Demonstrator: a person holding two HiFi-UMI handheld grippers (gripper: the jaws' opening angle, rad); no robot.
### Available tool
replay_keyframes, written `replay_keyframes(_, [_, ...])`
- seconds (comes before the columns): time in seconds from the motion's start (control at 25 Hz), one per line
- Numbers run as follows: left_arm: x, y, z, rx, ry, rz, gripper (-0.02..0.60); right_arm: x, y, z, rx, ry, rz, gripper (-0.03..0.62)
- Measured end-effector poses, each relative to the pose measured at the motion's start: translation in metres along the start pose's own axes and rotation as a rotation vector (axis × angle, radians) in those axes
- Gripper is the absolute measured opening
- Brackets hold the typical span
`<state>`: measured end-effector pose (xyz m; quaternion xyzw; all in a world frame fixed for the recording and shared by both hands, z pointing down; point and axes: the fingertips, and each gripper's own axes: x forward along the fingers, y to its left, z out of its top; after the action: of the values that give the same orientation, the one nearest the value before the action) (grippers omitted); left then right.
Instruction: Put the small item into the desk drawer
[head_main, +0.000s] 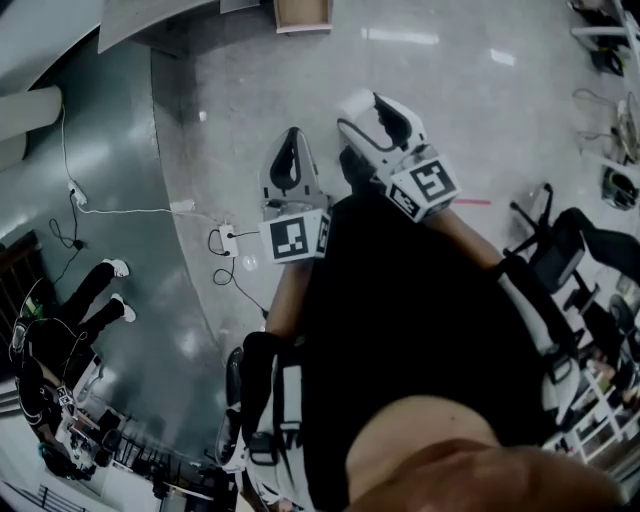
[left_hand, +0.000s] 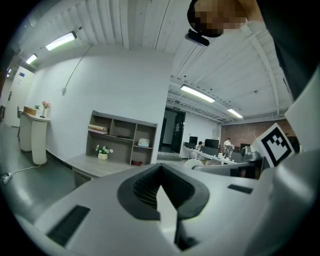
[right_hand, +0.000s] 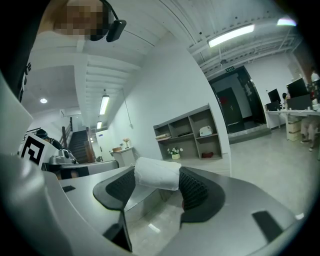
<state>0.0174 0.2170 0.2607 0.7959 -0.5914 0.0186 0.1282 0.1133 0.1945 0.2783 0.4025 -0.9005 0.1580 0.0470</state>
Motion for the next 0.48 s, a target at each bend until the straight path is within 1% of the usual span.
replay_keyframes(0.12, [0.024,-0.001,0.001,0.017,0.012,0.007,-0.014,0.011,-0.021,0.006,-0.010,0.010,0.014,0.273])
replay_keyframes(0.24, [0.045,-0.004,0.005,0.014,0.011,0.022,-0.014,0.021,-0.042,0.010,-0.028,0.016,0.029,0.273])
replay_keyframes(0.32, [0.056,-0.006,0.006,0.024,0.009,0.030,-0.014,0.026,-0.053,0.012,-0.029,0.024,0.039,0.273])
replay_keyframes(0.48, [0.074,-0.009,0.010,0.019,0.003,0.052,-0.014,0.035,-0.073,0.014,-0.033,0.037,0.056,0.273])
